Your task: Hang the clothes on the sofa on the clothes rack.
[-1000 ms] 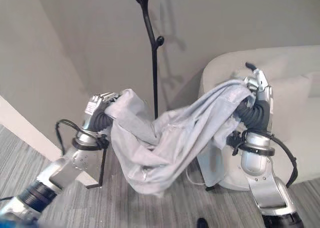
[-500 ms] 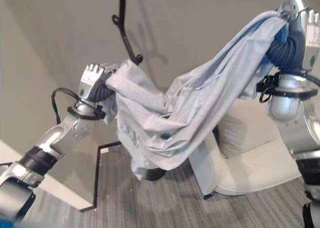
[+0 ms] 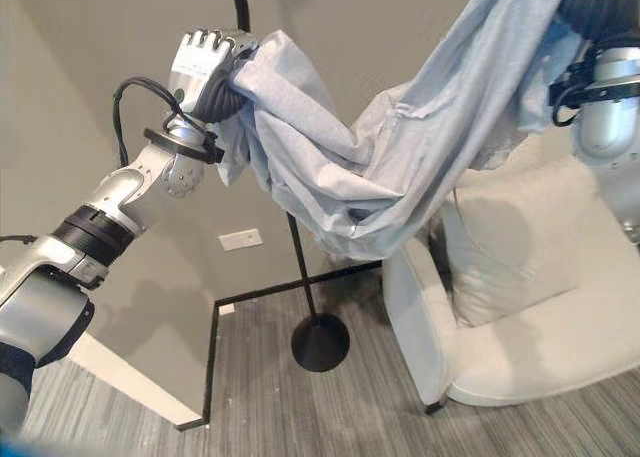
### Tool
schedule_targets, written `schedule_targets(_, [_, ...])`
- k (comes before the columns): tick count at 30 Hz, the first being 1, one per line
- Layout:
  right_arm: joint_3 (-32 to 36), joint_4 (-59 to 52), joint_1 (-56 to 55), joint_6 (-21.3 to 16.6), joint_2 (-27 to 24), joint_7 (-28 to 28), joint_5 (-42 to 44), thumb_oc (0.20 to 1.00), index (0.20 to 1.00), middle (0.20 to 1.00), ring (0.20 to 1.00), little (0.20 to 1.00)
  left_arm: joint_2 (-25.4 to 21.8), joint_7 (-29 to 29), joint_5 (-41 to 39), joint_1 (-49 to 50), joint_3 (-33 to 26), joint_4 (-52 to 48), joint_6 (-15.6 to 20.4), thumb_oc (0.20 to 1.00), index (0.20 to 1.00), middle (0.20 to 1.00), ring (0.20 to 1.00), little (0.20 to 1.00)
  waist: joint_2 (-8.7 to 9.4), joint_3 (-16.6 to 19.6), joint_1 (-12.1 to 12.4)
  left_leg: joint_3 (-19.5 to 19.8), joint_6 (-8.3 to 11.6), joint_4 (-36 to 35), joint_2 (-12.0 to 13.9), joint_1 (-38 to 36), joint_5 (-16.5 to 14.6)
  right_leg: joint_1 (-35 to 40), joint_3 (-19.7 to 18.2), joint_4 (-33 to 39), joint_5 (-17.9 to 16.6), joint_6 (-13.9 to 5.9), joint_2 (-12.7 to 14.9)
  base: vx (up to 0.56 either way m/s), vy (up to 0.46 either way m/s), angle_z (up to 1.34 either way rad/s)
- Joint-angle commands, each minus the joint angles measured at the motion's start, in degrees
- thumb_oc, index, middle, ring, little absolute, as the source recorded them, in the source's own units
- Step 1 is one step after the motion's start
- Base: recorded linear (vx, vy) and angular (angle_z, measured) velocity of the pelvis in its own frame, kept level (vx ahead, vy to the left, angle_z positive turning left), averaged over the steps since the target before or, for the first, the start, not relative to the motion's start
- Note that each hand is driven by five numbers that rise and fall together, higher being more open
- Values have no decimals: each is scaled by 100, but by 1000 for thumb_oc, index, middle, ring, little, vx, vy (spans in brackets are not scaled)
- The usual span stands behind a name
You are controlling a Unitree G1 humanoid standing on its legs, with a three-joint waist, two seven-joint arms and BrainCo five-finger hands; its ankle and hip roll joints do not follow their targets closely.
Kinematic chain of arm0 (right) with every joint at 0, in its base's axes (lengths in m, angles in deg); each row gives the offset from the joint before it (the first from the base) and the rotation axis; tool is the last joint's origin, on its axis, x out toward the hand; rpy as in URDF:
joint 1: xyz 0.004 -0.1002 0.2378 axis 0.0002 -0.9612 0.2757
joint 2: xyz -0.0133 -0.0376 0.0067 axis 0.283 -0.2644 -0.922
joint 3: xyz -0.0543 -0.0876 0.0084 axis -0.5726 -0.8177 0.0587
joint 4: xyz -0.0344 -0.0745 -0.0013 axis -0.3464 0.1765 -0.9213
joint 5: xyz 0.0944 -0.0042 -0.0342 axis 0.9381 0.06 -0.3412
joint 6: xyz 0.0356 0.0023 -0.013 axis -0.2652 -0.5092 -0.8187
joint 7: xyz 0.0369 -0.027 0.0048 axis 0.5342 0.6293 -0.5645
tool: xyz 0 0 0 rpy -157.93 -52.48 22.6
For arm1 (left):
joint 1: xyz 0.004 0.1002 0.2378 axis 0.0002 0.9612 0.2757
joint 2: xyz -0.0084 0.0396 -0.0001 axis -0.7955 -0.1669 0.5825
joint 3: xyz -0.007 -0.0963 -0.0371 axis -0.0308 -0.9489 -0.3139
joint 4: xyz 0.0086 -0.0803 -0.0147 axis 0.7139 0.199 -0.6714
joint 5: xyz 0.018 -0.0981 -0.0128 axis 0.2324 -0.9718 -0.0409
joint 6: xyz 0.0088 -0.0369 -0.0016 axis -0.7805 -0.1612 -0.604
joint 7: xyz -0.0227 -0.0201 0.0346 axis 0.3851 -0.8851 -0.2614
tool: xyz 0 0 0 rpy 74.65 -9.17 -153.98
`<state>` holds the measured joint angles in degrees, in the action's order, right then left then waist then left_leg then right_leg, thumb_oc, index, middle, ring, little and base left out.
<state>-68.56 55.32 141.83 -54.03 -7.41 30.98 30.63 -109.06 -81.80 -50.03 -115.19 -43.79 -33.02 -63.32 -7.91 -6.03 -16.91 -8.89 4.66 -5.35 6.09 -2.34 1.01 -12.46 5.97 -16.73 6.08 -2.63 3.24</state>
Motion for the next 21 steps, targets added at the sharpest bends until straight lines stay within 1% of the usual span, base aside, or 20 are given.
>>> schedule_targets(1, [-312,558,822,16,61,6,197,200,200,200,200,200,-276,-42,-423,-181,-99,490,-176,200,200,200,200,200,464,372,10,-238,327,873,-142,-901,-85,374,-569,1156,-742,-348,-93,107,-154,40])
schedule_targets(2, [-608,921,1135,31,118,11,246,200,200,200,200,200,-289,7,-509,-221,-68,692,-176,200,200,200,200,200,481,345,34,-183,398,1180,-93,-834,94,508,-554,1159,-685,-273,-122,165,-261,28])
schedule_targets(3, [-1116,1485,1725,61,138,59,407,200,200,200,200,200,-334,53,-655,-283,-17,1034,-215,200,200,200,200,200,611,246,126,-35,500,2097,-36,-443,524,728,-611,1164,-583,-116,-132,173,-262,18])
schedule_targets(4, [-1336,1771,1984,84,237,57,489,200,200,200,200,200,-293,54,-763,-295,-41,1205,-268,200,200,200,200,200,680,198,169,23,535,2532,-16,-288,663,808,-671,1139,-525,-36,-151,132,-248,2])
schedule_targets(5, [-1554,2087,2208,82,327,84,581,200,200,200,200,200,-257,64,-862,-312,-66,1367,-277,200,200,200,200,200,747,174,204,63,506,2854,-26,-137,747,844,-711,1154,-514,9,-125,147,-197,-13])
schedule_targets(6, [-1951,2687,2581,129,530,89,691,200,200,200,200,200,-201,113,-1010,-348,-6,1675,-252,200,200,200,200,200,861,123,310,19,419,3193,-7,131,701,974,-804,1170,-448,55,-92,137,-147,-20])
schedule_targets(7, [-2112,2926,2708,127,593,115,761,200,200,200,200,200,-152,135,-1055,-342,8,1801,-241,200,200,200,200,200,870,104,341,-55,399,3155,63,256,668,1029,-815,1191,-430,42,-64,127,-95,-21])
schedule_targets(8, [-2162,2957,2758,115,602,116,773,200,200,200,200,200,-146,132,-1060,-348,3,1815,-234,200,200,200,200,200,859,103,347,-62,396,3159,63,255,661,1031,-821,1196,-428,39,-63,188,-12,-3])
schedule_targets(9, [-2253,3074,2787,120,610,193,889,200,200,200,200,200,-180,134,-1051,-275,31,1923,-225,200,200,200,200,200,873,128,397,-194,330,2653,236,413,471,1160,-825,1277,-371,-18,2,156,8,15])
schedule_targets(10, [-2272,3078,2799,120,614,196,894,200,200,200,200,200,-177,132,-1050,-266,23,1923,-223,200,200,200,200,200,877,127,411,-220,322,2606,221,365,474,1184,-842,1292,-366,-26,15,256,29,24])
schedule_targets(11, [-2284,3008,2763,124,575,198,878,200,200,200,200,200,-221,114,-1037,-186,-10,1884,-247,200,200,200,200,200,847,139,435,-240,307,2118,316,371,343,1253,-829,1325,-289,-90,35,202,57,14])
schedule_targets(13, [-2250,2890,2657,124,438,142,866,200,200,200,200,200,-326,58,-1071,24,-162,1668,-274,200,200,200,200,200,807,168,534,-253,343,953,389,558,468,1366,-820,1388,-159,-172,109,270,82,11])
schedule_targets(15, [-2329,2921,2697,101,285,72,868,200,200,200,200,200,-419,33,-1096,28,-144,1612,-253,200,200,200,200,200,773,152,640,-152,479,250,533,856,828,1508,-824,1401,-62,-205,151,258,65,50])
schedule_targets(16, [-2402,2944,2742,80,211,71,878,200,200,200,200,200,-434,12,-1100,-3,-107,1641,-253,200,200,200,200,200,800,137,651,-135,541,44,587,1020,900,1592,-842,1415,-34,-230,193,396,71,57])
schedule_targets(17, [-2579,2995,2885,81,212,121,894,200,200,200,200,200,-448,55,-1096,-63,-59,1752,-234,200,200,200,200,200,763,156,621,-193,590,35,624,1155,764,1773,-854,1447,33,-316,231,315,53,32])
schedule_targets(18, [-2600,3001,2905,82,220,123,895,200,200,200,200,200,-450,56,-1096,-58,-67,1754,-231,200,200,200,200,200,758,154,626,-205,591,35,627,1144,753,1778,-865,1447,35,-317,231,349,87,-1])
schedule_targets(19, [-2586,3002,2902,96,244,150,838,200,200,200,200,200,-465,48,-1083,-2,-126,1707,-209,200,200,200,200,200,680,165,648,-189,608,35,641,1053,809,1883,-941,1466,77,-346,217,267,95,-33])
schedule_targets(20, [-2472,2931,2806,79,284,118,860,200,200,200,200,200,-492,-24,-1050,45,-158,1672,-217,200,200,200,200,200,622,203,692,-192,649,35,609,976,876,2029,-976,1552,101,-401,292,480,174,-77])
schedule_targets(21, [-2317,2852,2678,111,345,179,852,200,200,200,200,200,-550,6,-997,121,-208,1630,-197,200,200,200,200,200,575,251,714,-264,616,35,499,875,895,2136,-1053,1681,35,-444,429,447,163,-104])
